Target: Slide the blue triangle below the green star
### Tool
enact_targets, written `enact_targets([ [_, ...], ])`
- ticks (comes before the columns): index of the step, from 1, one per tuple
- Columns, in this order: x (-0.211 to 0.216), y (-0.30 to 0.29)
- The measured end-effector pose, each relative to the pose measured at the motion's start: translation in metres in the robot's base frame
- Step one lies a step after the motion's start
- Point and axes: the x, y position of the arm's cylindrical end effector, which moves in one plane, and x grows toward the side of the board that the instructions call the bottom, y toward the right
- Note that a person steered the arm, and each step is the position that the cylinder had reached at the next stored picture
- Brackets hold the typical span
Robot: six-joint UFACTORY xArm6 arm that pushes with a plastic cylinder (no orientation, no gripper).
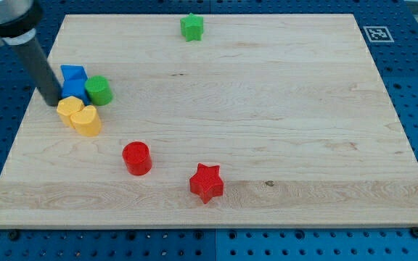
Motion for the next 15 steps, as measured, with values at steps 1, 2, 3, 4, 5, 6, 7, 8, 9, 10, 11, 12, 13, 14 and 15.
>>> enact_targets([
  [1, -0.001, 0.032],
  [2, -0.001, 0.027],
  [3, -0.001, -0.027],
  [4, -0.007, -0.051],
  [5, -0.013, -0.036],
  [6, -0.035, -0.028],
  [7, -0.045, -0.014],
  [8, -0.044, 0.012],
  [9, -0.043, 0.041],
  [10, -0.043, 0.075],
  [11, -0.046, 0.112],
  [12, -0.067, 0.143],
  [13, -0.091, 0.140],
  [14, -0.104, 0.129],
  [15, -0.119, 0.129],
])
